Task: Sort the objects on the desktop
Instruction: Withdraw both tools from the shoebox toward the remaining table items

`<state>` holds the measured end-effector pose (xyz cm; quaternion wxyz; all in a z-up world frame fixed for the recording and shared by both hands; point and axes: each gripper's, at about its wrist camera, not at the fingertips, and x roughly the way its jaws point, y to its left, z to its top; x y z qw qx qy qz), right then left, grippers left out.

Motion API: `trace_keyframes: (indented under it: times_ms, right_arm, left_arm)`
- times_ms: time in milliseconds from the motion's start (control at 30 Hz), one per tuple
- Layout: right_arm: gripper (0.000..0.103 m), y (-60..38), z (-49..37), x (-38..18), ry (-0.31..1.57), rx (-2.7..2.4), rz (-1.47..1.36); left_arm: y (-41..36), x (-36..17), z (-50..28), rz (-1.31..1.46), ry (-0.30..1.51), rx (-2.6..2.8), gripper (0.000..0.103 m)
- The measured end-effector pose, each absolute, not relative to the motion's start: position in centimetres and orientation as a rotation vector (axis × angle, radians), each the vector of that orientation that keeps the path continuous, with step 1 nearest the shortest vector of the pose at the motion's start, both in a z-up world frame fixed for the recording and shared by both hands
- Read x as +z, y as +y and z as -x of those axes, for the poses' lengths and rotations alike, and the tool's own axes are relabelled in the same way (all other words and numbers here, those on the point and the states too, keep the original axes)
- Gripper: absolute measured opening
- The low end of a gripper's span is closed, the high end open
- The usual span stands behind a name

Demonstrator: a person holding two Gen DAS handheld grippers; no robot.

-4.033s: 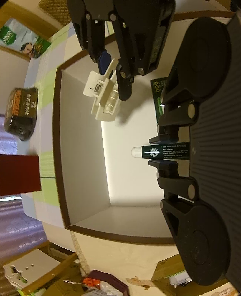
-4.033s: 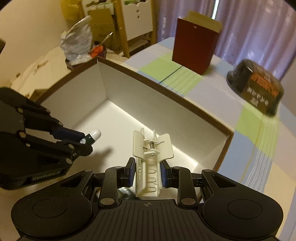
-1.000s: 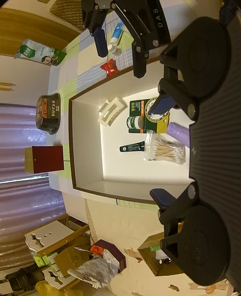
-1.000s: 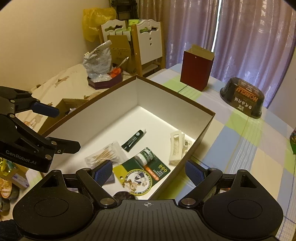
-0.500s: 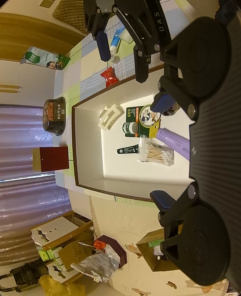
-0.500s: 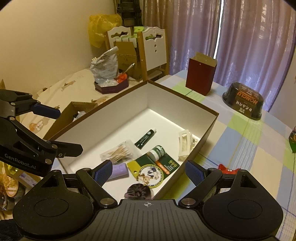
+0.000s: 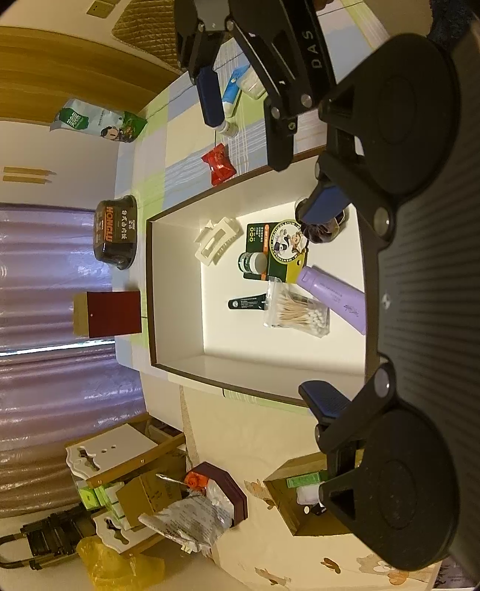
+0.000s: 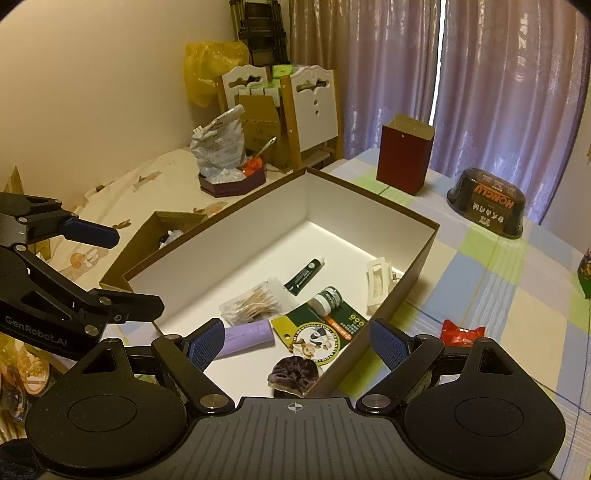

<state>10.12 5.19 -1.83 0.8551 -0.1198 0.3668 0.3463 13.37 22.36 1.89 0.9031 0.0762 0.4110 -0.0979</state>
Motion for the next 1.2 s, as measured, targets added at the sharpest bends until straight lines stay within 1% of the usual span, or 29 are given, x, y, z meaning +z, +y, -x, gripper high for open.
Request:
trace_keyframes:
  times_ms: [300, 567, 867, 1200]
  right_arm:
    - [0.088, 2.3, -9.4, -1.9, 0.779, 0.741, 0.221]
    - [0.088, -1.4, -9.0, -2.0, 0.799, 0.761, 0.195]
    - [0.088, -7.1, -8.6, -2.7, 0.838, 0.749, 0.191]
    - [0.088, -14.4, -9.0, -4.4, 0.902, 0.700, 0.189]
  left_arm:
    - [21.1, 1.9, -11.6, -0.136, 0.856, -0.151, 0.091]
    - [19.3, 0.6, -9.2, -0.066, 0.913, -0.102, 0.091]
    - [14.9, -0.9, -6.7, -0.030, 0.981, -0.088, 0.091]
    - [8.2, -2.6, -5.8, -0.039, 1.019, -0.116, 0.091]
